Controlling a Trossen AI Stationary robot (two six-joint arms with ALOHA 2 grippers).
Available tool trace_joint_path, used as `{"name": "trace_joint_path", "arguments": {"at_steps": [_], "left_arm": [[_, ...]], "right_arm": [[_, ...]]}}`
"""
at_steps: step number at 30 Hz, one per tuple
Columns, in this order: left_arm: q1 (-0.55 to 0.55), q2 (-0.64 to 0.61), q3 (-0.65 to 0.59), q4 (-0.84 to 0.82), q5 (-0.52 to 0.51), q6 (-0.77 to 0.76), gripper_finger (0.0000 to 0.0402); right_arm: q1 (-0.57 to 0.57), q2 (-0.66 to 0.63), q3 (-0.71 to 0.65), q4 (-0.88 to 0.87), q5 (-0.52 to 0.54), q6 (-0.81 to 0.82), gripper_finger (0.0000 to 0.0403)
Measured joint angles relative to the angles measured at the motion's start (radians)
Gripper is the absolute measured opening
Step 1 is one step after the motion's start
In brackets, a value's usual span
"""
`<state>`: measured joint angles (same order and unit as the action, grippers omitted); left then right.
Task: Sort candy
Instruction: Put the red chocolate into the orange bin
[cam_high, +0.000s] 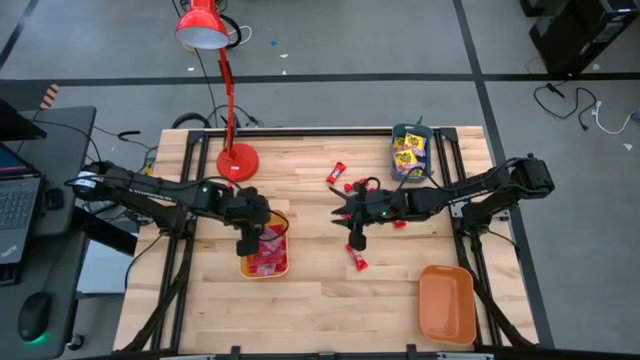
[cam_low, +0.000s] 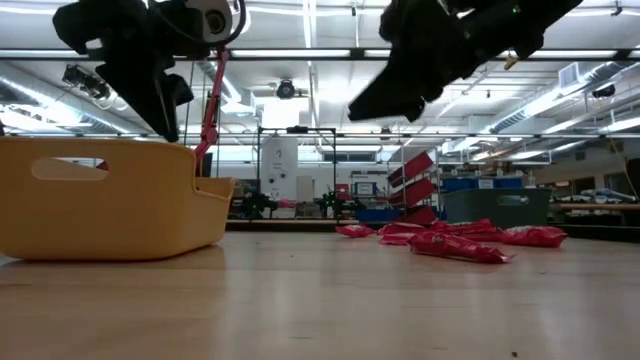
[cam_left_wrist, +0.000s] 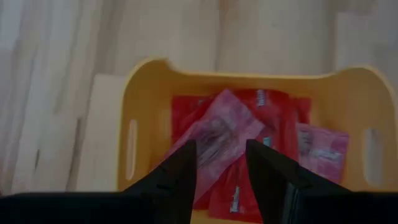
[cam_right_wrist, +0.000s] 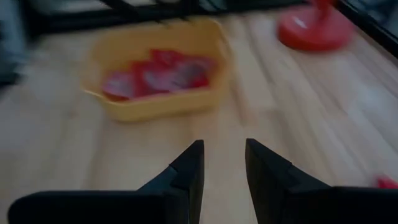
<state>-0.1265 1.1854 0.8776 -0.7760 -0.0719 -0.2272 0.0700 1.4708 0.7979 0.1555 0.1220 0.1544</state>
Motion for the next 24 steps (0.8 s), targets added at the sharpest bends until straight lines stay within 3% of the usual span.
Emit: {"name": "trace_joint_path", "arguments": {"at_steps": [4,9,17,24], "left_arm": [[0.000,0.000,0.000,0.033,0.013,0.086,0.0141],[0.000,0.000,0.000,0.116,-0.042,0.194,0.0141],[0.000,0.000,0.000,0.243,-0.084,0.402,0.0141],[0.000,0.000,0.000,0.345,-0.114,0.435,0.0141]], "right_arm": [[-0.003,0.000,0.000,-0.122,0.087,0.106,0.0103],[-0.013,0.000,0.000,-0.271,0.084,0.219,0.0103],[0.049,0.000,0.000,-0.405,0.016,0.125,0.0103],[0.165,0.000,0.000,-0.431,0.015,0.195,0.0112]]}}
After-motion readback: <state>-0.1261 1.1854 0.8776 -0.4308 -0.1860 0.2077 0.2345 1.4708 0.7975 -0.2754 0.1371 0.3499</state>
